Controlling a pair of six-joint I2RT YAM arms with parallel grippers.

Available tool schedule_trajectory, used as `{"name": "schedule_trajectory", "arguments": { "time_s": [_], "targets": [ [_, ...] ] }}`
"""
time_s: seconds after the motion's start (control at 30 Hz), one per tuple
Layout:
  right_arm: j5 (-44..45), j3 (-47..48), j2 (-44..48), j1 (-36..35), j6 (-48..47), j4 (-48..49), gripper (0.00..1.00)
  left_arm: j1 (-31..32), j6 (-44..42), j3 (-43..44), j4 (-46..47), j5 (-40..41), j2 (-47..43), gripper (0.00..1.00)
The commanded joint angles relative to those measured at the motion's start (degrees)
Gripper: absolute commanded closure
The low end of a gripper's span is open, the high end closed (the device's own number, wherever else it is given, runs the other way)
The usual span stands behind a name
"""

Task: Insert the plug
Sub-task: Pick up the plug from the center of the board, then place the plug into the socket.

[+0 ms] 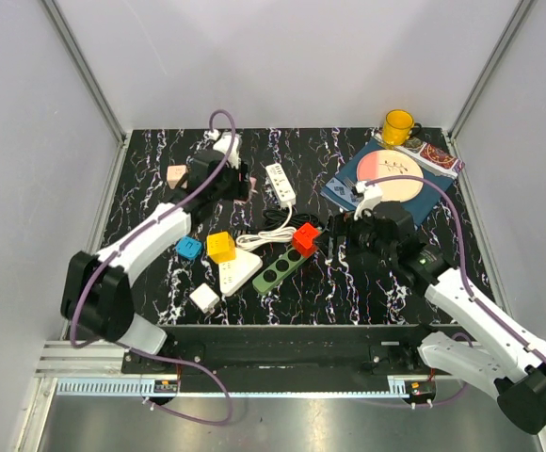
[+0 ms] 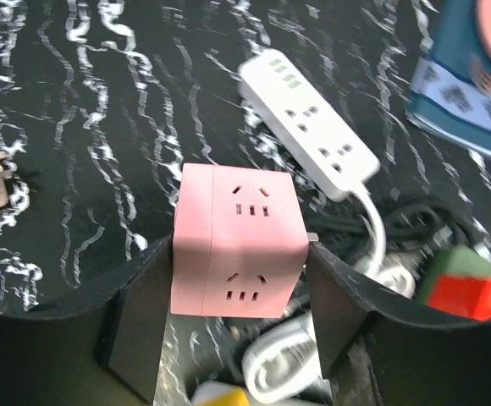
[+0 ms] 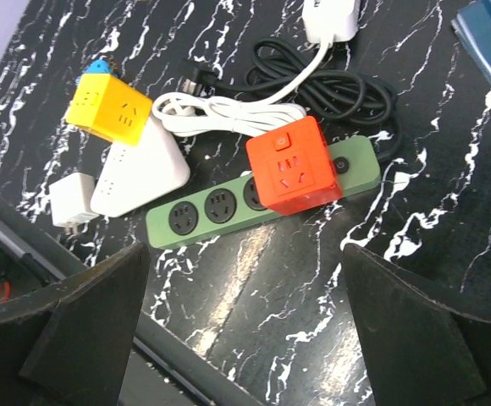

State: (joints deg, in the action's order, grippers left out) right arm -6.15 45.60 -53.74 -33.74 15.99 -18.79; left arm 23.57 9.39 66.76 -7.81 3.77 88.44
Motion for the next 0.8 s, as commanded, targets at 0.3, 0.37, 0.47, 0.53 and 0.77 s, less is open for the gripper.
{"name": "schedule_trajectory", "arguments": {
  "time_s": [0.3, 0.37, 0.47, 0.53, 0.77],
  "targets": [
    [-1.50, 1.07, 6.62, 0.16, 8.09, -3.80, 0.00, 24.14, -8.51, -14.99, -0.01, 4.75, -20.94, 1.00],
    [0.86, 0.89, 8.02, 0.07, 7.57, -5.99, 0.00, 28.53, -8.51, -17.00, 0.17, 6.51, -21.82, 1.00],
    [3.42, 0.45, 9.26, 0.07, 7.30, -8.37, 0.00, 33.98, -7.19, -19.73, 3.40, 7.21, -21.30, 1.00],
    [4.22, 0.28, 9.53, 0.16, 7.39, -9.34, 0.00, 38.10, -6.49, -20.62, 5.34, 7.83, -20.16, 1.00],
    [5.71, 0.80, 9.44, 0.07, 7.13, -11.01, 0.00, 45.33, -4.03, -20.27, 15.18, 7.13, -10.77, 1.00]
  ]
}}
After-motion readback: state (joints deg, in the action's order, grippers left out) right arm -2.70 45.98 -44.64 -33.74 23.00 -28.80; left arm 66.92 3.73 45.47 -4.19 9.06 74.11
